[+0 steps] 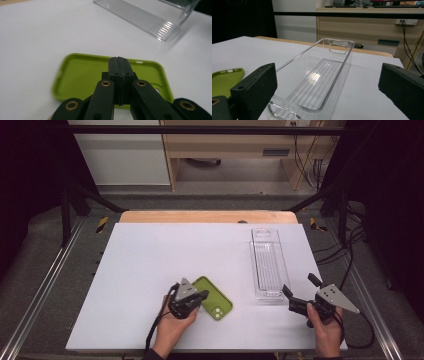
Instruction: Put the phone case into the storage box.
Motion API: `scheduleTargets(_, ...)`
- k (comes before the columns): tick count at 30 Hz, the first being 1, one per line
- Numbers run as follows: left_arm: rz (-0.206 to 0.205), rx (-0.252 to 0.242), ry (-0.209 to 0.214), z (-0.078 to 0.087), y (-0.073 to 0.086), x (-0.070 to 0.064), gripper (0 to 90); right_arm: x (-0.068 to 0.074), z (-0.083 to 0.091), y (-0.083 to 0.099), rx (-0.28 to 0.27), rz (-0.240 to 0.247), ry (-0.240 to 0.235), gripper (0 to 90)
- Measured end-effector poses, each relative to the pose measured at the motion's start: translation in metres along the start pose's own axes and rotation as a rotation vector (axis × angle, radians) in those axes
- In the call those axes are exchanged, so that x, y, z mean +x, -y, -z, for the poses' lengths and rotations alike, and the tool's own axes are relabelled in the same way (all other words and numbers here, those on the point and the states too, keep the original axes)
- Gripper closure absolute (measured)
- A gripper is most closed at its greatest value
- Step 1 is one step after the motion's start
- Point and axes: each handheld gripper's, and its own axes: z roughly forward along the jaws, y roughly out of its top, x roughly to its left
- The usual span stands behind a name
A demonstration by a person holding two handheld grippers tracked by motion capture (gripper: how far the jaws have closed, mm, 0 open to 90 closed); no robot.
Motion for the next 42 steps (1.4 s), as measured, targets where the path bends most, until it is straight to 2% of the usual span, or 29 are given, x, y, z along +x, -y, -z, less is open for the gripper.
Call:
scheduleTargets(2, 0.007, -0.028, -0.03, 0.013, 0.0, 0.011, 90.0, 0.0, 0.001, -0.001, 0.012, 0.019, 0.021, 3.5)
scheduleTargets(7, 0.045, -0.096, -0.081, 0.049, 0.003, 0.039, 90.0, 0.0, 0.002, -0.005, -0.001, -0.016, 0.027, 3.4)
scheduleTargets(9, 0.057, -0.115, -0.107, 0.061, 0.009, 0.05, 88.4, 0.002, 0.003, -0.008, -0.001, 0.0, 0.039, 3.2)
scheduleTargets(11, 0.075, -0.131, -0.129, 0.071, 0.016, 0.059, 83.1, 0.004, 0.003, -0.011, 0.006, 0.017, 0.041, 2.9)
scheduleTargets(12, 0.095, -0.148, -0.142, 0.076, 0.021, 0.063, 78.8, 0.004, 0.003, -0.013, 0.002, 0.013, 0.04, 2.9)
scheduleTargets(14, 0.096, -0.16, -0.172, 0.083, 0.027, 0.067, 66.1, 0.006, 0.003, -0.017, -0.002, 0.01, 0.04, 2.8)
scheduleTargets(15, 0.084, -0.172, -0.204, 0.087, 0.03, 0.068, 52.9, 0.009, 0.003, -0.019, -0.003, 0.008, 0.031, 2.6)
scheduleTargets(16, 0.086, -0.183, -0.215, 0.09, 0.032, 0.07, 52.9, 0.009, 0.003, -0.019, -0.003, 0.008, 0.031, 2.6)
scheduleTargets(18, 0.096, -0.223, -0.226, 0.096, 0.037, 0.073, 45.0, 0.013, 0.003, -0.021, -0.002, 0.018, 0.021, 2.5)
scheduleTargets(19, 0.099, -0.245, -0.243, 0.102, 0.039, 0.076, 35.2, 0.016, 0.003, -0.023, -0.005, 0.021, 0.007, 2.5)
scheduleTargets(22, 0.098, -0.267, -0.256, 0.107, 0.041, 0.077, 23.9, 0.02, 0.003, -0.027, -0.008, 0.024, -0.002, 2.7)
scheduleTargets(23, 0.1, -0.287, -0.26, 0.111, 0.044, 0.079, 20.2, 0.027, 0.003, -0.033, -0.002, 0.032, -0.012, 3.2)
scheduleTargets(25, 0.108, -0.292, -0.267, 0.112, 0.046, 0.08, 14.5, 0.029, 0.003, -0.034, 0.002, 0.035, -0.02, 3.2)
scheduleTargets(26, 0.117, -0.298, -0.269, 0.112, 0.047, 0.081, 12.8, 0.037, 0.001, -0.039, 0.018, 0.046, -0.033, 4.4)
scheduleTargets(27, 0.125, -0.305, -0.269, 0.112, 0.046, 0.082, 12.8, 0.037, 0.001, -0.039, 0.018, 0.046, -0.033, 4.4)
scheduleTargets(31, 0.086, -0.307, -0.283, 0.11, 0.048, 0.083, 7.2, 0.057, -0.002, -0.05, 0.048, 0.095, -0.056, 5.3)
scheduleTargets(34, 0.104, -0.318, -0.268, 0.109, 0.049, 0.084, 4.6, 0.078, -0.008, -0.06, 0.098, 0.103, -0.098, 5.4)
scheduleTargets(35, 0.098, -0.318, -0.268, 0.109, 0.049, 0.085, 4.6, 0.078, -0.008, -0.06, 0.098, 0.103, -0.098, 5.4)
scheduleTargets(36, 0.088, -0.314, -0.277, 0.109, 0.05, 0.086, 4.3, 0.084, -0.01, -0.062, 0.117, 0.1, -0.113, 5.5)
scheduleTargets(38, 0.101, -0.317, -0.27, 0.109, 0.05, 0.086, 4.3, 0.098, -0.016, -0.062, 0.157, 0.1, -0.152, 5.6)
scheduleTargets(39, 0.099, -0.317, -0.27, 0.11, 0.05, 0.087, 4.3, 0.115, -0.024, -0.062, 0.203, 0.105, -0.202, 5.6)
scheduleTargets(40, 0.099, -0.317, -0.27, 0.11, 0.05, 0.087, 4.3, 0.115, -0.024, -0.062, 0.203, 0.105, -0.202, 5.6)
scheduleTargets(41, 0.097, -0.324, -0.272, 0.111, 0.05, 0.087, 4.2, 0.126, -0.029, -0.062, 0.227, 0.135, -0.223, 5.6)
scheduleTargets(42, 0.097, -0.324, -0.272, 0.111, 0.05, 0.087, 4.1, 0.126, -0.029, -0.062, 0.227, 0.135, -0.223, 5.6)
